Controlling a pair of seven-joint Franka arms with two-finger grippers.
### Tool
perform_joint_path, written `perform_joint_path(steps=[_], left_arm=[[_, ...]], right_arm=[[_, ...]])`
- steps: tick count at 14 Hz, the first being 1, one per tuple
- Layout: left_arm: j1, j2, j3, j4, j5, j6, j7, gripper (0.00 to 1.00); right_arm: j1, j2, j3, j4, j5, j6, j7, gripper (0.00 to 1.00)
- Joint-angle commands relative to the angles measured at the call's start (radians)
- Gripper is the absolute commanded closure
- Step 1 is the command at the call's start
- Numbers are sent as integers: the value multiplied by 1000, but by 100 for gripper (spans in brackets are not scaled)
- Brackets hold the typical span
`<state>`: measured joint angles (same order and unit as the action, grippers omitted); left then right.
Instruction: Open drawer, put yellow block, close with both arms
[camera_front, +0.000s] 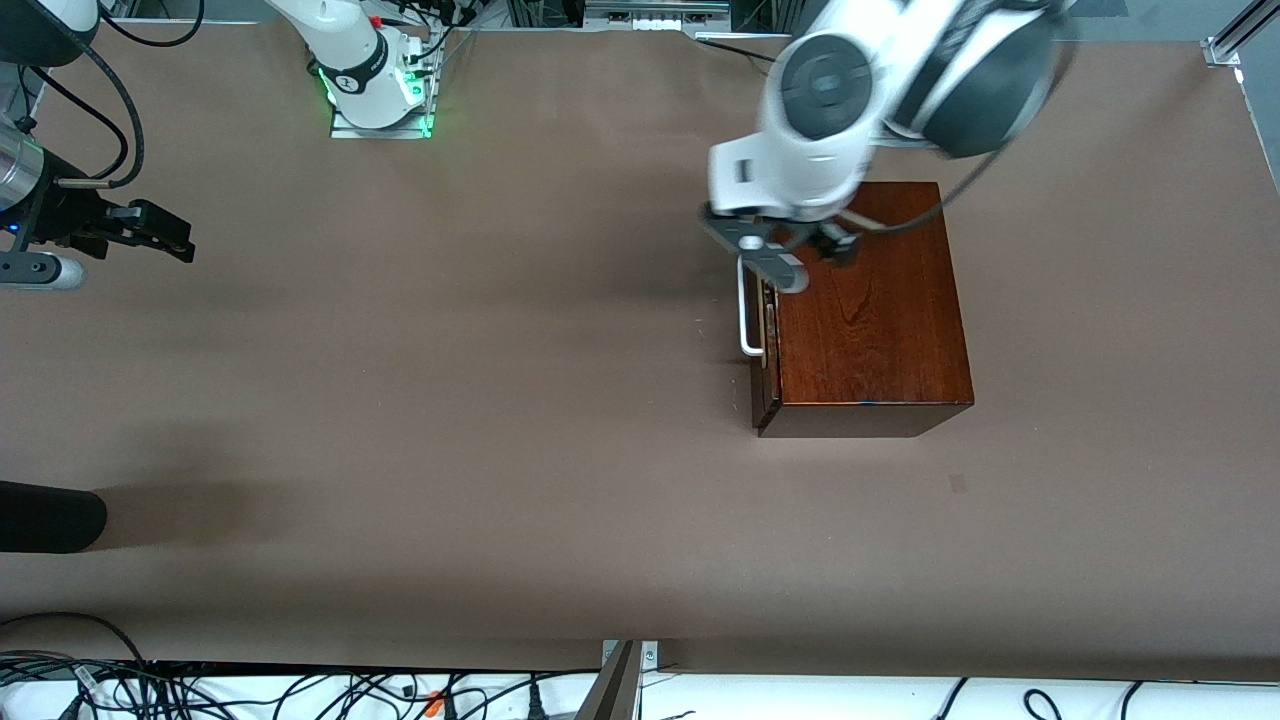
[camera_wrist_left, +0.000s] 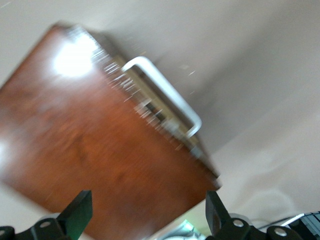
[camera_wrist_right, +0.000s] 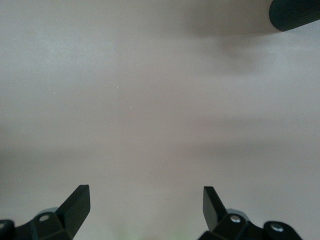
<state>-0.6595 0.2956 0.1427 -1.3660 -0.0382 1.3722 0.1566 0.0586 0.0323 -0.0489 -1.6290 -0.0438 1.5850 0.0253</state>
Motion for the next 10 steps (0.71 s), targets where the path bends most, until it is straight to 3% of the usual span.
perform_joint_path(steps=[1, 5, 8, 10], left_arm=[[93, -30, 27, 93, 14, -106, -15, 0], [329, -39, 8, 153, 0, -116, -8, 0], [512, -94, -90, 72, 20, 31, -11, 0], [573, -133, -103, 16, 43, 47, -12, 0]], right_arm=[[-14, -38, 12, -32, -2, 0, -16, 0], [-14, -37, 12, -29, -1, 1, -16, 0], [-14, -35, 12, -29, -1, 1, -16, 0], [-14, -34, 12, -29, -1, 1, -16, 0]])
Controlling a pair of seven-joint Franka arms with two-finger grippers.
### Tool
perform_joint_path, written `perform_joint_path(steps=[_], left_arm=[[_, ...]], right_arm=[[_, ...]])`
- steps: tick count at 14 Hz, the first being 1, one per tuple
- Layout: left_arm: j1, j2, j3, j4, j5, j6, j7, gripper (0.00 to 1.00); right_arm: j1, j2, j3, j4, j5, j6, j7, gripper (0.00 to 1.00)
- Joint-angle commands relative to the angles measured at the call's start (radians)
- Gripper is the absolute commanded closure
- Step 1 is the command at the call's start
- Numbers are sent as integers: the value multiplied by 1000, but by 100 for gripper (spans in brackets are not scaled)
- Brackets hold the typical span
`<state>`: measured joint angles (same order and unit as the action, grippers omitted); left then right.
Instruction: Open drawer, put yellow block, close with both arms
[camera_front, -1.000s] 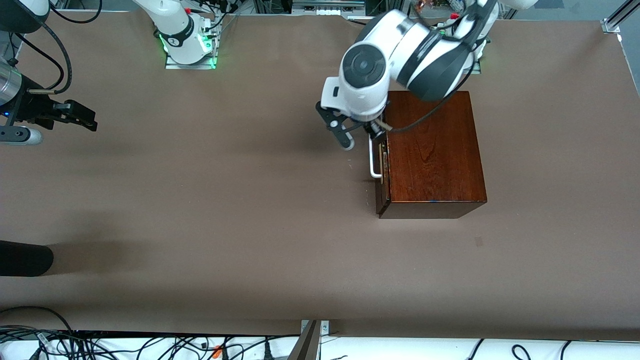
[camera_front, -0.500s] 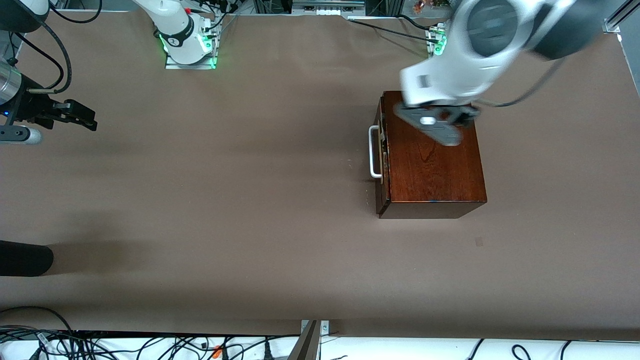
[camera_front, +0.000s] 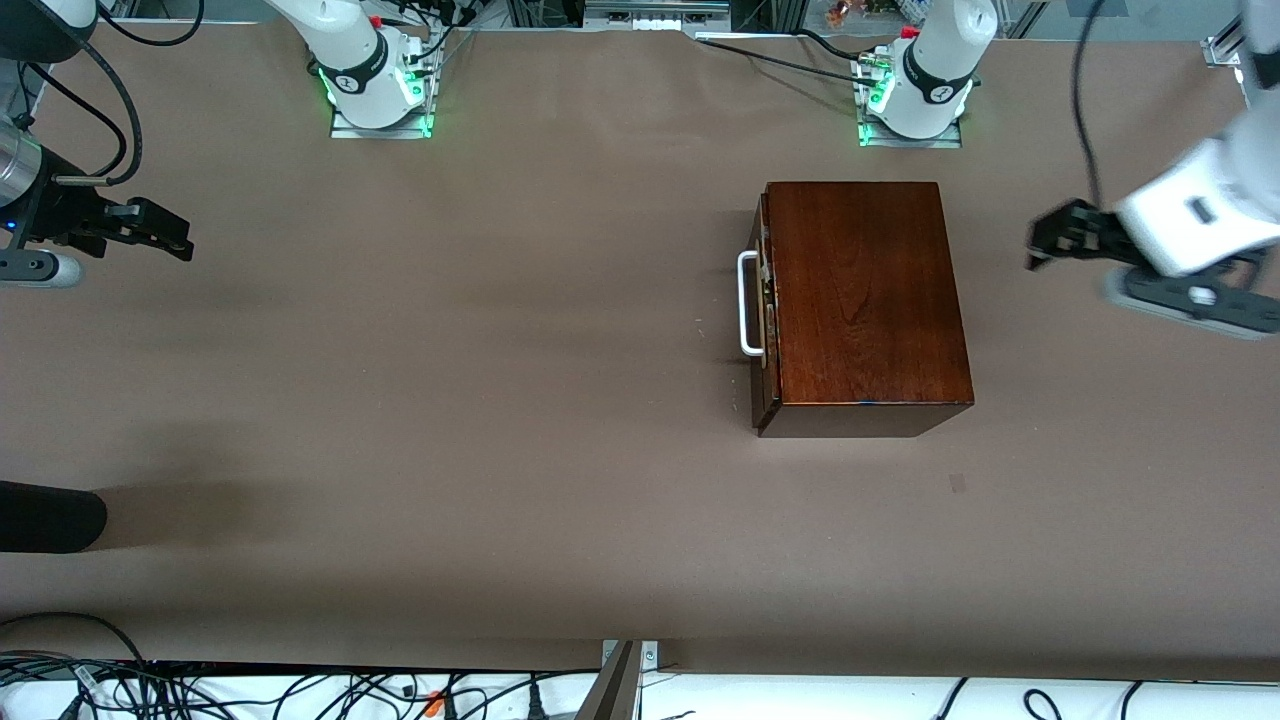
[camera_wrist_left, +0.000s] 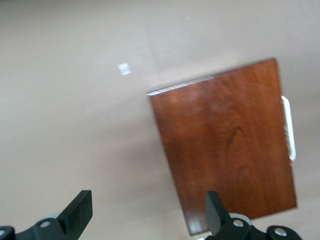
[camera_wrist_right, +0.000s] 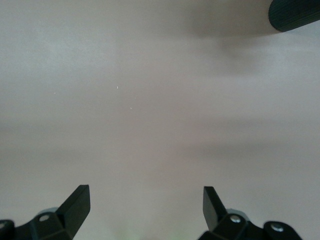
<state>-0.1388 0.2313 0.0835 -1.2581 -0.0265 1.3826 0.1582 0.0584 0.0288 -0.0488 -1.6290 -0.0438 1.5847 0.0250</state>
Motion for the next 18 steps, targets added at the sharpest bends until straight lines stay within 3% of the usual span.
perform_joint_path(steps=[1, 4, 5, 10, 12, 18], left_arm=[[68, -102, -45, -125, 34, 44, -22, 0], [174, -261, -189, -332, 62, 154, -211, 0], [173, -280, -194, -377, 71, 189, -207, 0], [154, -287, -162, -405, 48, 214, -198, 0], [98, -288, -87, -406, 48, 210, -194, 0], [96, -273, -83, -388, 48, 190, -195, 0]], right_arm=[[-14, -32, 12, -29, -1, 1, -16, 0], [-14, -30, 12, -29, -1, -2, -16, 0], [-14, -30, 12, -28, -2, -2, -16, 0], [-14, -30, 12, -28, -1, 0, -16, 0], [-14, -30, 12, -28, -2, 0, -16, 0], [-14, -29, 12, -26, -2, 0, -16, 0]])
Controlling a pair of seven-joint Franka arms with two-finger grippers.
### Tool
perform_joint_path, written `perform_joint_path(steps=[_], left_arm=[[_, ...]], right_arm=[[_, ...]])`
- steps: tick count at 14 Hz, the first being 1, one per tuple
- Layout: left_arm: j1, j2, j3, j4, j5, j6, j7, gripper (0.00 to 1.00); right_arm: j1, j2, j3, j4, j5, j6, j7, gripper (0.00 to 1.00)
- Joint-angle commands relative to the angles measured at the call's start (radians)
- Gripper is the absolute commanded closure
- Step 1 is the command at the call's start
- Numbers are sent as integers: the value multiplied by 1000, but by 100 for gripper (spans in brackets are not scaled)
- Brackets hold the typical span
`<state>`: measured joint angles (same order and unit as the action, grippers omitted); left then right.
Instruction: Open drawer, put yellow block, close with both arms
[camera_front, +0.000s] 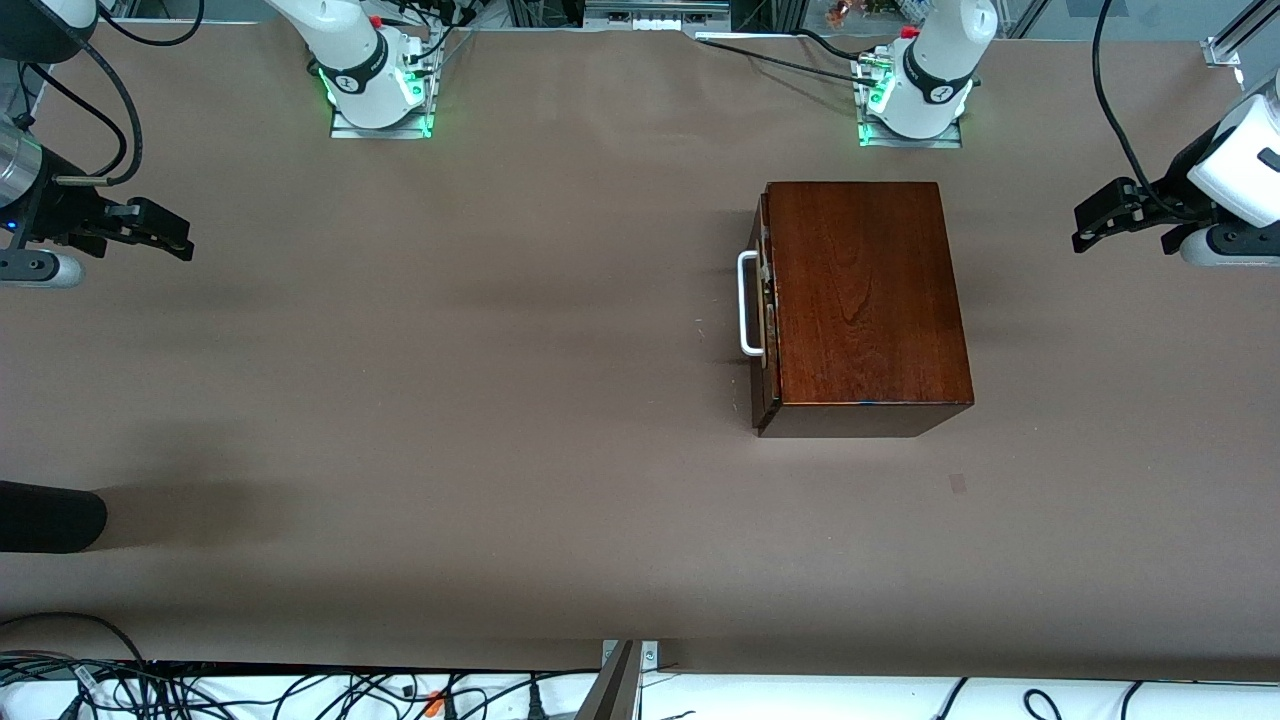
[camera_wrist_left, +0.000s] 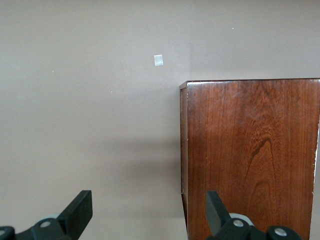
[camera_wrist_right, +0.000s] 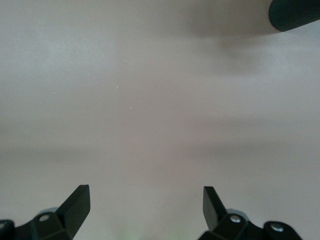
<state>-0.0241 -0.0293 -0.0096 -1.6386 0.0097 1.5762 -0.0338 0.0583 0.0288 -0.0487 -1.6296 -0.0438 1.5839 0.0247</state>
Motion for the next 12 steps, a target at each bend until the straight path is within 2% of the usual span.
perform_joint_path(steps=[1, 9, 12], left_arm=[[-19, -9, 10, -1, 12, -13, -3, 0], [-17, -3, 5, 8, 12, -33, -3, 0], [-17, -3, 5, 8, 12, -35, -5, 0]], right_arm=[[-14, -29, 12, -26, -2, 1, -16, 0], [-14, -30, 12, -24, 4, -2, -12, 0], [-14, -30, 7, -22, 36, -1, -14, 0]])
